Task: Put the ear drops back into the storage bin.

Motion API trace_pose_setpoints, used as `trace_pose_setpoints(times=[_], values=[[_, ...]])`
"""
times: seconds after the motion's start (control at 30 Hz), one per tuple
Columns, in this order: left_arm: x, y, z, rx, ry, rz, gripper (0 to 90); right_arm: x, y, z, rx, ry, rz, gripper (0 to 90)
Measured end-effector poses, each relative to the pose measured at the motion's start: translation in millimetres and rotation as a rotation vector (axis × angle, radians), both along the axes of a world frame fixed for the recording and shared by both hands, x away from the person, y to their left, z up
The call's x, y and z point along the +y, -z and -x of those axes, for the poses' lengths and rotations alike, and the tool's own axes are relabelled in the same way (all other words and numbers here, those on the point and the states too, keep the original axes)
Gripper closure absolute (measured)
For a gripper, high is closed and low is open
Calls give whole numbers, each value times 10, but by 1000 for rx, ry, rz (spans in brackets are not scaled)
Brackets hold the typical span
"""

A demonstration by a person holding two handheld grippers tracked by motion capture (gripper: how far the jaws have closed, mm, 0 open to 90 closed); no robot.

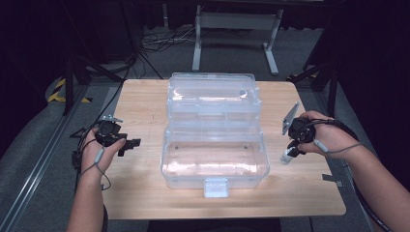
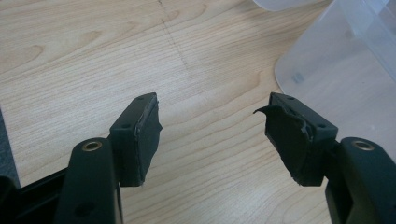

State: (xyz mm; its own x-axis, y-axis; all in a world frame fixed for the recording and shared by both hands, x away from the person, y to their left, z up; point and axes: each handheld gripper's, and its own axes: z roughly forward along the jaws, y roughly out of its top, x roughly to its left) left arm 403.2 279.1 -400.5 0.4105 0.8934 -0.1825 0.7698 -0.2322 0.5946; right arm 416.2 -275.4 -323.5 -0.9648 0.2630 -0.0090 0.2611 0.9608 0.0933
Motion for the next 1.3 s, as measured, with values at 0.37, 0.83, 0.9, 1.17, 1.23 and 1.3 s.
trace_pose_setpoints(times=[0.37, 0.83, 0.9, 1.17, 1.23, 1.3], values=[[0, 0, 3, 4, 3, 1, 361, 172, -329, 92, -42, -35, -15, 715], [3, 15, -2, 6, -2, 10, 361, 541, -504, 239, -72, -99, -28, 715], [5, 15, -3, 6, -1, 9, 361, 627, -517, 269, -72, -115, -38, 715], [10, 18, -5, 9, -1, 6, 361, 875, -521, 382, -65, -166, -54, 715], [9, 16, -4, 8, 0, 7, 361, 925, -513, 402, -63, -179, -51, 715], [11, 12, -3, 5, 0, 7, 361, 963, -506, 416, -66, -191, -51, 715]])
